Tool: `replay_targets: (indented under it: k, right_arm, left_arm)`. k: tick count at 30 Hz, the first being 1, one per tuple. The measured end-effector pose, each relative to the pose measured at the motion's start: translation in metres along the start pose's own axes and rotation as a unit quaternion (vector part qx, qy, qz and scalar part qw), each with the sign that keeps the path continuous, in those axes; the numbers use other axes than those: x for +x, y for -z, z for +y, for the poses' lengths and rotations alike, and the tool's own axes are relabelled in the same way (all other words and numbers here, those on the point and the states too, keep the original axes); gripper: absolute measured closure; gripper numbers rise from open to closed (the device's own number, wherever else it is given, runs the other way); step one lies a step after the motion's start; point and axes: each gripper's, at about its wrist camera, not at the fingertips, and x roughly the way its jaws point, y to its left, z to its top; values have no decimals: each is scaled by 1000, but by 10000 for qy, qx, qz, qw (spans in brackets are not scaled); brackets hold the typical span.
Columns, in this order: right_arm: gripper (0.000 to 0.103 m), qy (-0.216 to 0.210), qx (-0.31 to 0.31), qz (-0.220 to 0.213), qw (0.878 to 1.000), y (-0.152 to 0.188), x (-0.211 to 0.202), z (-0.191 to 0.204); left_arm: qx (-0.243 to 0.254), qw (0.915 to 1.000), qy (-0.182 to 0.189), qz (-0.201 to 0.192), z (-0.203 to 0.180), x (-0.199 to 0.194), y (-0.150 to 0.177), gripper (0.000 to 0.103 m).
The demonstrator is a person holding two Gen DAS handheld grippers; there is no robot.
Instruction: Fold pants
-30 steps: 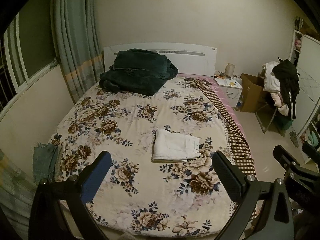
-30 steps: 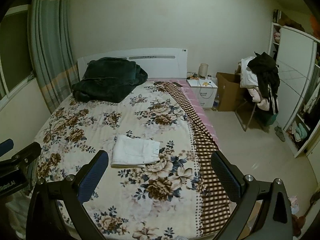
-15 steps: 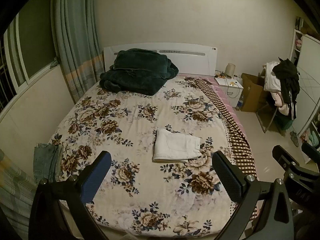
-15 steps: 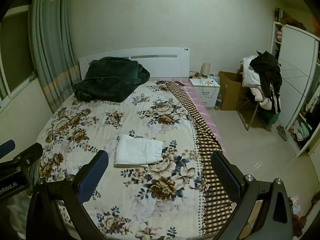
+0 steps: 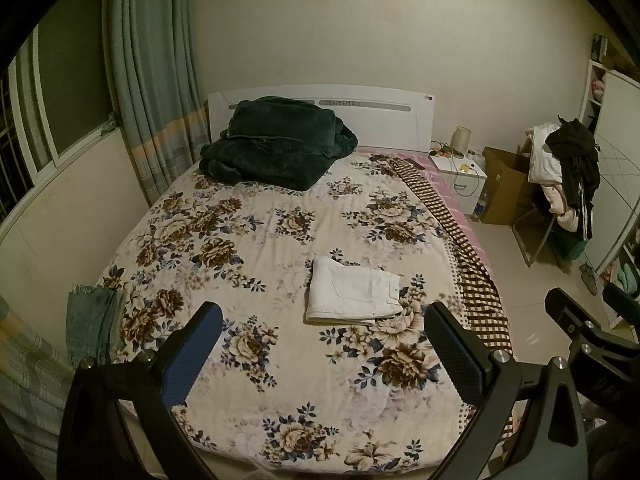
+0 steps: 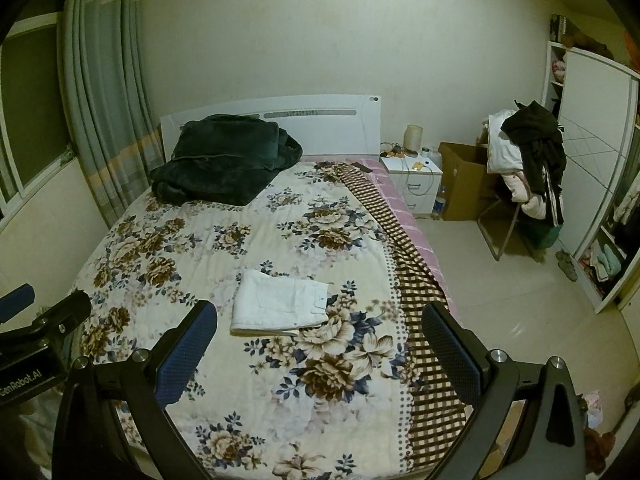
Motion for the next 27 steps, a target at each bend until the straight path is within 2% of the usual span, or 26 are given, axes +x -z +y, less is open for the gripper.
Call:
replay_targets:
  k: [27]
  right_arm:
    - [0,-78,-40,57,9999,-4,2,3]
  left_arm:
    - [6,10000,14,13,3,1,-1,0]
